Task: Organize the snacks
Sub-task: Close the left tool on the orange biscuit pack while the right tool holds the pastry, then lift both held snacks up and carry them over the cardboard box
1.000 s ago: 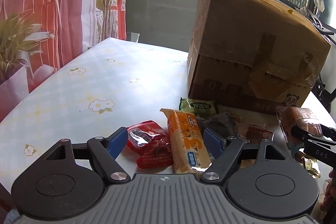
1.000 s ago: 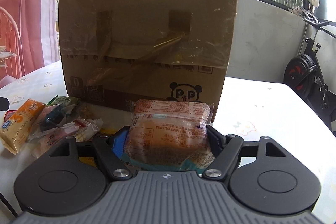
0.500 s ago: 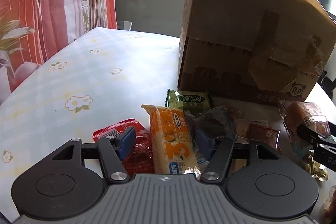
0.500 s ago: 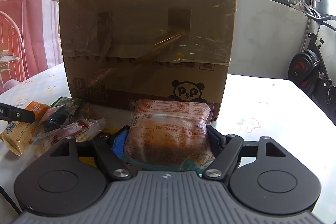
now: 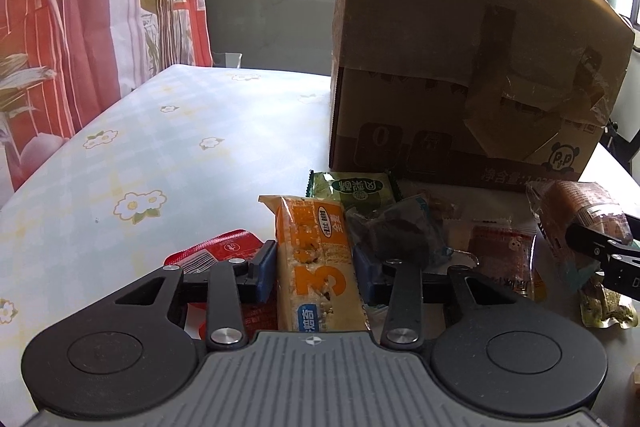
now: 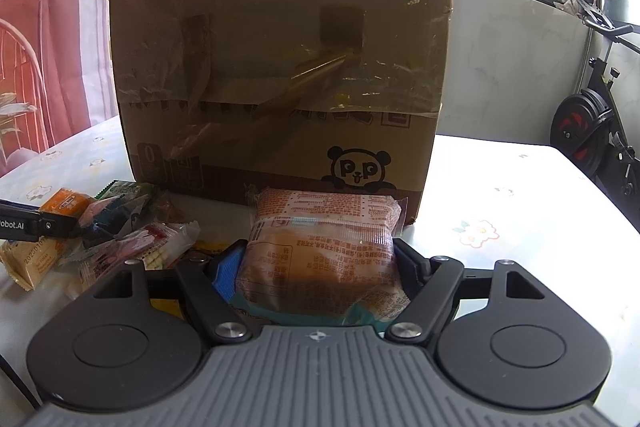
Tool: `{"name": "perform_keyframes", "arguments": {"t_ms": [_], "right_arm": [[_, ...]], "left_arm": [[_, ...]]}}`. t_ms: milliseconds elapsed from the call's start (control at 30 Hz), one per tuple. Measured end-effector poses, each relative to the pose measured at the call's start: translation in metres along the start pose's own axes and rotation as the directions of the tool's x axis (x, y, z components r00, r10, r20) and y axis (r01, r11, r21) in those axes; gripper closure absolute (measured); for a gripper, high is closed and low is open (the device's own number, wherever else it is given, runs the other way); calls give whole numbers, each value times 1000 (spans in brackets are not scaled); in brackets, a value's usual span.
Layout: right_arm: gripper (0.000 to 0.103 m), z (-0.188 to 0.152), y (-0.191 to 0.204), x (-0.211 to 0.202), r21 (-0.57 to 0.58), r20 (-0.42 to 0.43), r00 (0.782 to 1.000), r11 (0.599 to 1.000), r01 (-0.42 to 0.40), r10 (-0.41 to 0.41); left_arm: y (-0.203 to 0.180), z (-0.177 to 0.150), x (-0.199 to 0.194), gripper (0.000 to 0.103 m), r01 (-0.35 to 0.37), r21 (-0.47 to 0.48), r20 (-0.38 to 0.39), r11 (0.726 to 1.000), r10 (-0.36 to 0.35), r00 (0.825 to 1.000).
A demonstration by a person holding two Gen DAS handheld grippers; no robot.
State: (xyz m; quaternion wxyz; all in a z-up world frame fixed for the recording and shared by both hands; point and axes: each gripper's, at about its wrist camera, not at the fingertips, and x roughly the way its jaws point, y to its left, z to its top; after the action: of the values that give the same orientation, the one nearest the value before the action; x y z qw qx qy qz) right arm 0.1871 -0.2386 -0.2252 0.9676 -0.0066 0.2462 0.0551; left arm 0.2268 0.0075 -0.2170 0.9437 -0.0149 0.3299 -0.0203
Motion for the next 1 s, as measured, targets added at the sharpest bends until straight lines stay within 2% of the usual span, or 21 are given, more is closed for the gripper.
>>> {"name": "perform_keyframes", "arguments": {"t_ms": [200,367,700,867,1000], "right_arm": [[27,0,-1,1,6,-1,1000,1000,3,-3],[27,0,0,2,-5,-3,1000,1000,6,-6],[27,-1,-4,-1,15,8,1000,1000,8,-8],[27,-2,-4,-7,17,38,999,1000,9,-10],[27,0,-6,-15,31,68,998,1000,4,-6]], "left_arm": [[4,1,-20,62,11,-12,67,1000,-11,998],[2,-1,-25,62,-1,-6,79,1000,1,997],[5,1,-33,62,22,-16,130,1000,-20,991],[5,7,-37,62,24,-15,144,1000,-22,989],[5,17,-45,62,18,-8,187,1000,-17,982]]}}
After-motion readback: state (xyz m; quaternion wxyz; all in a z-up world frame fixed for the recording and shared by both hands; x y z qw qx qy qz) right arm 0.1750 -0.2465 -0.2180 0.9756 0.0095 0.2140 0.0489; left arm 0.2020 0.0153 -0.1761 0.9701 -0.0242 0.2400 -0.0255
